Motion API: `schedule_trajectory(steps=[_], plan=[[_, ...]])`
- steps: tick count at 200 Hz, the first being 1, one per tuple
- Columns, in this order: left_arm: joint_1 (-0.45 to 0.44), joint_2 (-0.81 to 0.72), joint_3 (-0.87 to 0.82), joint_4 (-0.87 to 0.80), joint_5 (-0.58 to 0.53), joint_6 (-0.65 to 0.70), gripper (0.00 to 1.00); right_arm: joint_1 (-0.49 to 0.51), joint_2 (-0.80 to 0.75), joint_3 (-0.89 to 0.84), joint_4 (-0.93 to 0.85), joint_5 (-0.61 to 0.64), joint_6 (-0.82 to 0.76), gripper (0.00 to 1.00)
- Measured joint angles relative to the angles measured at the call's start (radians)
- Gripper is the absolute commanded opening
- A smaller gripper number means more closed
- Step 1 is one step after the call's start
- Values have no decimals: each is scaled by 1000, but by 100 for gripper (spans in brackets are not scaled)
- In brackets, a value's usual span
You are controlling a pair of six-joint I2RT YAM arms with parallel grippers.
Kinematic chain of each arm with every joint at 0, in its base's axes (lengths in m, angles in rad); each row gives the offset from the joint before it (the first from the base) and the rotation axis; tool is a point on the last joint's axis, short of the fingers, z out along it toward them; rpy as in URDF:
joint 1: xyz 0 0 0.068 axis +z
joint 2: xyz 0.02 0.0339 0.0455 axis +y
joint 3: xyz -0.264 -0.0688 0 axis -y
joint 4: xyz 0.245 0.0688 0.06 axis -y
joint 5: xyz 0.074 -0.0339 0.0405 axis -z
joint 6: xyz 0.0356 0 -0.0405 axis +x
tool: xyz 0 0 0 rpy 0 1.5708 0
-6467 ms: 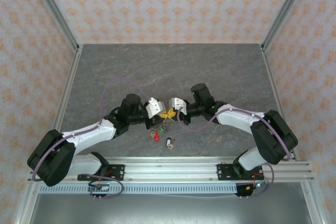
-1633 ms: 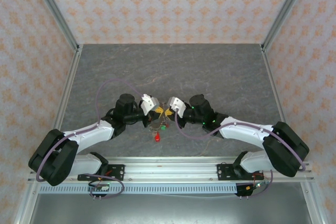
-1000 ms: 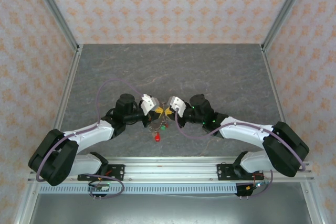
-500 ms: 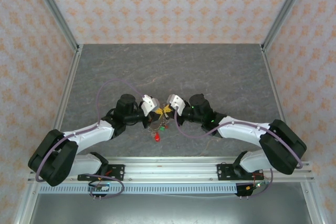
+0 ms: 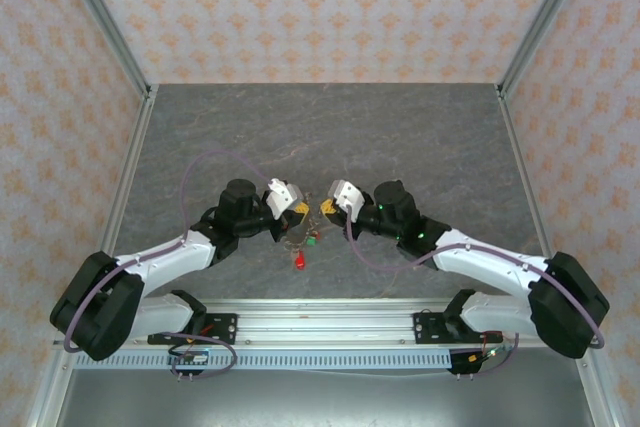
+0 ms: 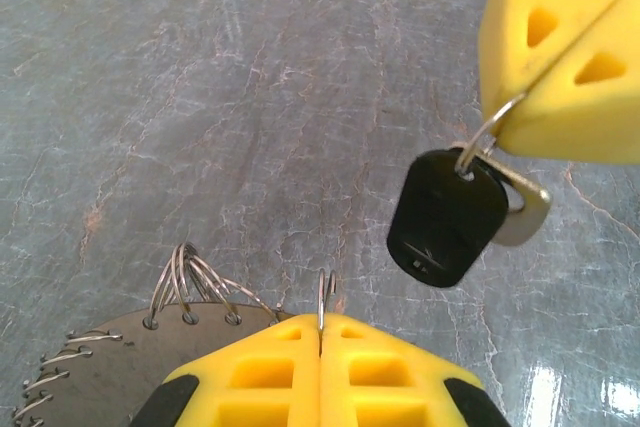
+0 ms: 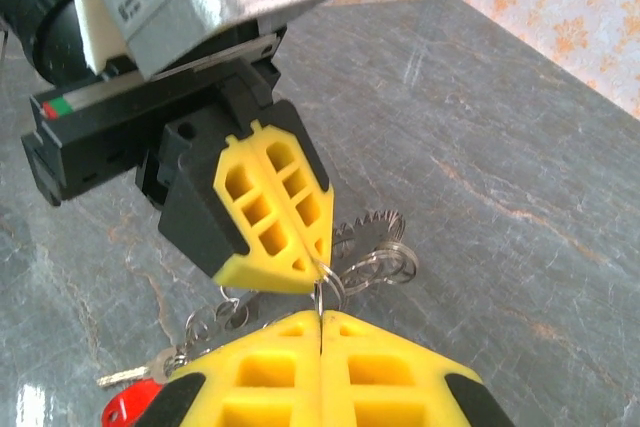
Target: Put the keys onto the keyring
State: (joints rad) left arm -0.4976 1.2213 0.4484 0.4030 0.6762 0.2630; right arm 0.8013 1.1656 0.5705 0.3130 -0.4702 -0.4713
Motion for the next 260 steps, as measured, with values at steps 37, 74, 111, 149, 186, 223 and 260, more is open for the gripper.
schedule_trajectory(steps=[37,74,111,149,186,223,260], plan=[[0,-6,0,-3,3,0,0,0,15,-2,-18,-4,-2,0],[0,-9,0,-4,13,1,0,0,91,6,-2,-30,-1,0],[0,-9,0,-8,23,1,0,0,132,29,28,-56,3,0],[0,-11,0,-17,23,1,0,0,133,34,50,-57,3,0],[0,-11,0,-19,24,1,0,0,136,34,57,-57,5,0],[0,-11,0,-20,31,1,0,0,148,34,72,-56,11,0],[0,-14,0,-23,45,1,0,0,164,46,75,-54,14,0]])
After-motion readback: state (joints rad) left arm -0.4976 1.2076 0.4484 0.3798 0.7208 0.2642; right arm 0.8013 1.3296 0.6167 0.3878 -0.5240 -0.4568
